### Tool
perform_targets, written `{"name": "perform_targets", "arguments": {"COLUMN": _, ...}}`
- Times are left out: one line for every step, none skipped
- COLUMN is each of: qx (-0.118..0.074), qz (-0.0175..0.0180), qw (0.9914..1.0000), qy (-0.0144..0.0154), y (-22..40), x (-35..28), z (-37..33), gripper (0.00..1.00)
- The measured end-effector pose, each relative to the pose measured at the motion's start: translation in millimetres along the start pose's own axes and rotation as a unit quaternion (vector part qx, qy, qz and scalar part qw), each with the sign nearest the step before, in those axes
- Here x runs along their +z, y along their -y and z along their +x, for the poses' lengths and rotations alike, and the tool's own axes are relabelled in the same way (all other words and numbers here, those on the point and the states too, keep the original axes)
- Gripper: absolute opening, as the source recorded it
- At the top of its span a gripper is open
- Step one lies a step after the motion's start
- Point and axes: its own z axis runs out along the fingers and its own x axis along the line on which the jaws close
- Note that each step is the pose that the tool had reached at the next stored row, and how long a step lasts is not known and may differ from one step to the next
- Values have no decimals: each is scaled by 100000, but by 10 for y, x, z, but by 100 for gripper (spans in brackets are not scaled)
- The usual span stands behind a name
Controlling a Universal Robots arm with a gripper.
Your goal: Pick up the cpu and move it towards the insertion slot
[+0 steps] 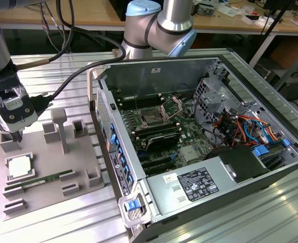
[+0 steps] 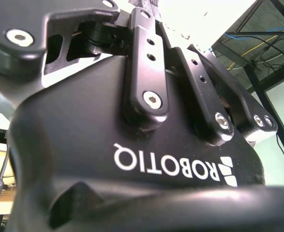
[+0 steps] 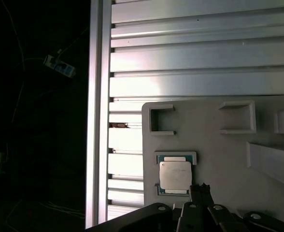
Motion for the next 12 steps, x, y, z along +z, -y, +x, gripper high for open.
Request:
{"name": "perform_targets", "arguments": {"qx": 1, "qz": 1, "qw": 100000, "qy": 0, "y": 0, "x": 3, "z": 1, "gripper": 11}}
{"name": "perform_targets", "arguments": {"qx": 1, "qz": 2, "qw": 100000, "qy": -1, "y": 0, "x": 5, "z": 1, "gripper": 11}}
{"name": "perform_targets", "arguments": {"qx": -2, "qz": 2, "qw": 100000, "qy": -2, "y": 0, "x": 8, "z": 2, "gripper": 11}}
{"name": "perform_targets", "arguments": {"qx": -2, "qz": 1, "qw": 100000, "qy": -3, "y": 0, "x": 9, "z": 2, "gripper": 11}}
{"name": "perform_targets", "arguments": {"qx": -1, "qz": 2, "qw": 100000, "qy": 0, "y": 0, "x": 11, "z": 3, "gripper": 11}}
{"name": "perform_targets", "arguments": {"qx": -1, "qz": 1, "qw": 100000, "qy": 0, "y": 0, "x": 12, "z": 3, "gripper": 11}}
{"name": "perform_targets", "arguments": {"qx": 0, "qz": 0, "qw": 100000, "qy": 0, "y": 0, "x": 14, "z": 3, "gripper": 11}}
{"name": "perform_targets", "arguments": {"qx": -1, "qz": 1, "qw": 100000, "qy": 1, "y": 1, "x": 17, "z": 4, "gripper": 11}}
{"name": "perform_targets", "arguments": {"qx": 0, "qz": 2, "qw": 100000, "qy": 1, "y": 1, "x": 21, "z": 4, "gripper": 11}}
{"name": "perform_targets", "arguments": {"qx": 0, "qz": 2, "qw": 100000, "qy": -4, "y": 1, "x": 23, "z": 5, "gripper": 11}}
{"name": "perform_targets", "arguments": {"qx": 2, "qz": 2, "qw": 100000, "qy": -2, "y": 1, "x": 24, "z": 5, "gripper": 11}}
{"name": "perform_targets", "arguments": {"qx": 1, "qz": 2, "qw": 100000, "qy": -2, "y": 1, "x": 26, "z": 6, "gripper": 11}}
